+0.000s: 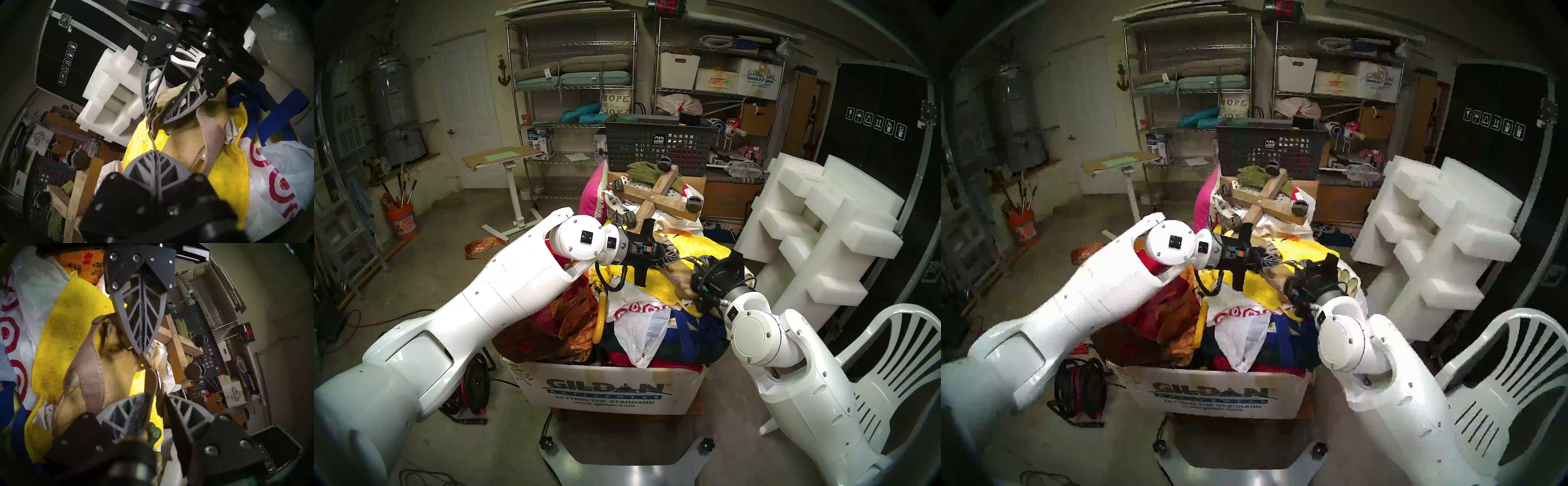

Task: Unbuckle a shoe

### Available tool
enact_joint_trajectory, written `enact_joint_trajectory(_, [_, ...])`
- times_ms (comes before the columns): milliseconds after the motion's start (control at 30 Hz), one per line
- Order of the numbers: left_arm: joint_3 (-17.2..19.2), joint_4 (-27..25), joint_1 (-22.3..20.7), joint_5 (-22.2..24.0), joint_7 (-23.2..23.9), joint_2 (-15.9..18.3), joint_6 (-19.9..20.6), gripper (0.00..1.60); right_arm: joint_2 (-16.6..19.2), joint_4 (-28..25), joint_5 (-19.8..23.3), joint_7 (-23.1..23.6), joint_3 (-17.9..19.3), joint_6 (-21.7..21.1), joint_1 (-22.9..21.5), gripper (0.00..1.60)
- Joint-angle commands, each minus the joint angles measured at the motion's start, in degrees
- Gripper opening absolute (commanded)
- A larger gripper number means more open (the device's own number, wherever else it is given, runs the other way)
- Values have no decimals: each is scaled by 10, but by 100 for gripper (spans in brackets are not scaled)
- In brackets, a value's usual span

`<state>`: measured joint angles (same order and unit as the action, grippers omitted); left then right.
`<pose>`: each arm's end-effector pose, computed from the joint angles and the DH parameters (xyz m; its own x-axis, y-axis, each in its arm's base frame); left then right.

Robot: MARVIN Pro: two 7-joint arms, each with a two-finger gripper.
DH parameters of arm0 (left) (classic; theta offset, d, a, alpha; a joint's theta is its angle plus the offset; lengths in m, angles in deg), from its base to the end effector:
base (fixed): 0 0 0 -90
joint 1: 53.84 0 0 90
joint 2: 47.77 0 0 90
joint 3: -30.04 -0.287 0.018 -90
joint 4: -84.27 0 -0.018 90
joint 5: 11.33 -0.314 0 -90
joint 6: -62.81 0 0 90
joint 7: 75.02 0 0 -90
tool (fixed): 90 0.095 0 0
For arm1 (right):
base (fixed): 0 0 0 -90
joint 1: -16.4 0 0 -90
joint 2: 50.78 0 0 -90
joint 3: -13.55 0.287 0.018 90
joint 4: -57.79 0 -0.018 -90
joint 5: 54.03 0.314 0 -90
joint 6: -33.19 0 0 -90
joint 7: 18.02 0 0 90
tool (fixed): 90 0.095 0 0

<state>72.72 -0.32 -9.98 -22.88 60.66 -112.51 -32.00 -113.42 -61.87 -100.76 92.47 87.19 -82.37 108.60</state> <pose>0.4813 -0.1546 -0.1611 -0.6930 -0.5461 0.4706 -0.6241 0.1278 -0.7708 0.3727 0.0247 -0.1977 -0.1047 0.9221 0.3726 0.2355 -0.3410 0.9101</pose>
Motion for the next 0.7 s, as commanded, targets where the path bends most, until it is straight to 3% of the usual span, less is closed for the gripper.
enact_joint_trajectory(0, [6,-2,-11,0,-1,-3,-2,0,5,-13,2,9,0,8,-18,80])
enact_joint_trajectory(367, [8,-7,-9,1,-1,2,-2,0,10,-16,-2,22,-7,14,-13,75])
enact_joint_trajectory(433, [9,-10,-7,1,-2,5,-1,0,10,-15,-3,23,-8,13,-13,58])
enact_joint_trajectory(667, [7,-20,-6,-9,-3,15,3,0,7,-15,-11,16,-9,6,-9,63])
